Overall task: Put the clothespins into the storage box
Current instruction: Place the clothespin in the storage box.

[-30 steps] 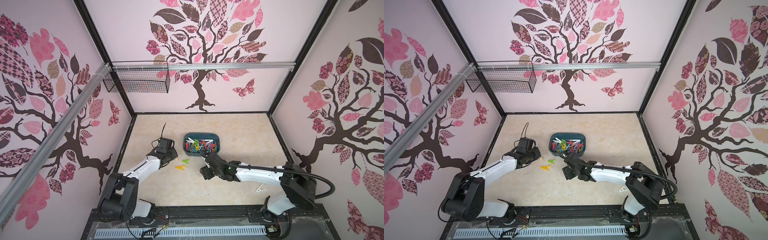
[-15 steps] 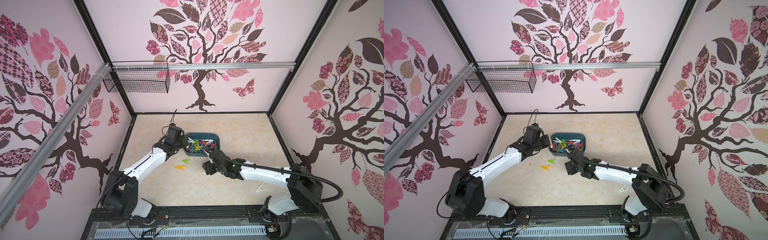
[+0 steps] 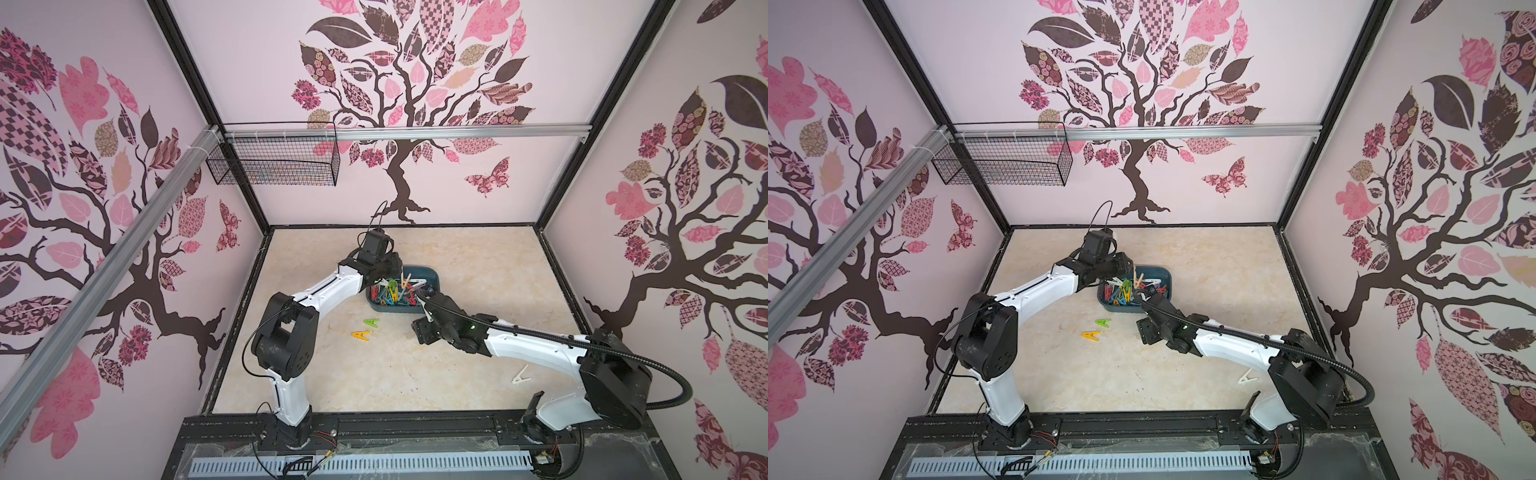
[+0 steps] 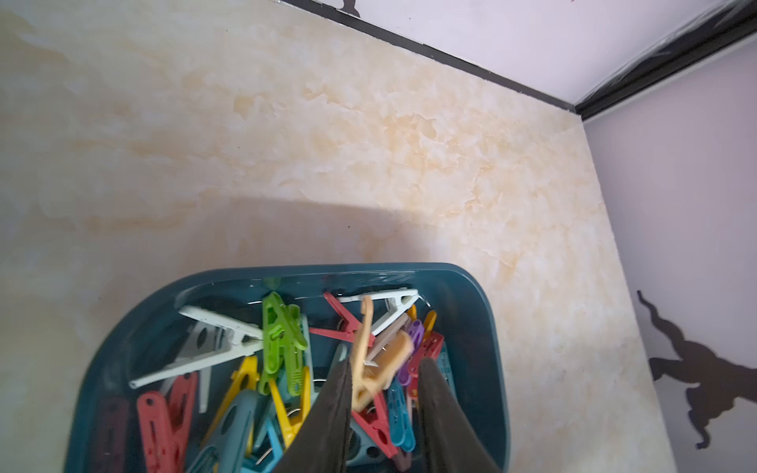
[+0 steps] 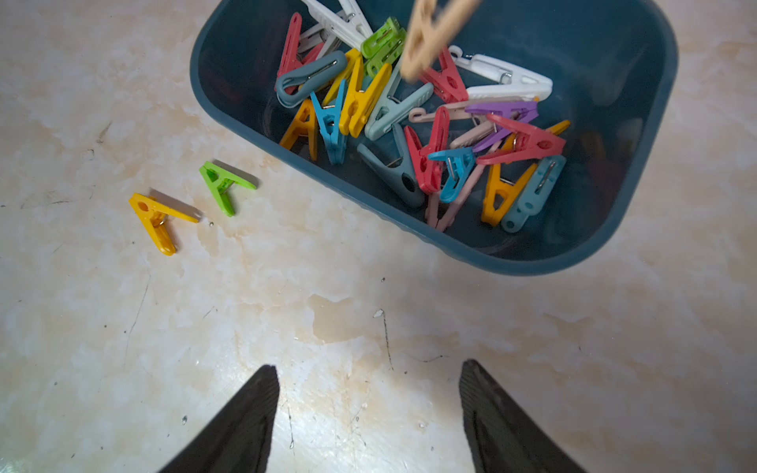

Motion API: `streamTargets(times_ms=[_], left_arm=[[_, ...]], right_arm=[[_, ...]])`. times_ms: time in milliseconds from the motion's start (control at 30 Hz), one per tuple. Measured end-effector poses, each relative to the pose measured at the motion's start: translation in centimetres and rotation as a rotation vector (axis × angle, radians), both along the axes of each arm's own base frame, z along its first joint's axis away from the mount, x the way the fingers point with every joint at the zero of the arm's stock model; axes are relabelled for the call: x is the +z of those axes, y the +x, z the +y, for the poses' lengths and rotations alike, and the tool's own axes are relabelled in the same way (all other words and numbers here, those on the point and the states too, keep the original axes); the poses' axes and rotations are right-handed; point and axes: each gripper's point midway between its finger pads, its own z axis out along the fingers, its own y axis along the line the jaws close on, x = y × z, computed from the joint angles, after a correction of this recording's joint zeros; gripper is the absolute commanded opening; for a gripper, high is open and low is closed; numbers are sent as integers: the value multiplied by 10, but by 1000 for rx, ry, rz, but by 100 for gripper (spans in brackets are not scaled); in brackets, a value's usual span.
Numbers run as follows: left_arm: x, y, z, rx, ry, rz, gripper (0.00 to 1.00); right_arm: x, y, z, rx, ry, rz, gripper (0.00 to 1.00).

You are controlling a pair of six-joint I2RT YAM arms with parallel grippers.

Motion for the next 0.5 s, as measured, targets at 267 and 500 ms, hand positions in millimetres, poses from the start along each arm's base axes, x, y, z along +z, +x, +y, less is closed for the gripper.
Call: streamTargets(times_ms=[267, 500], left_arm=[[29, -37, 28, 11, 21, -42, 35], [16, -104, 73, 53, 65, -4, 35]], right_arm=[[-3, -8, -6, 5, 3, 14, 72], [-2, -29, 16, 77, 31, 23, 71]])
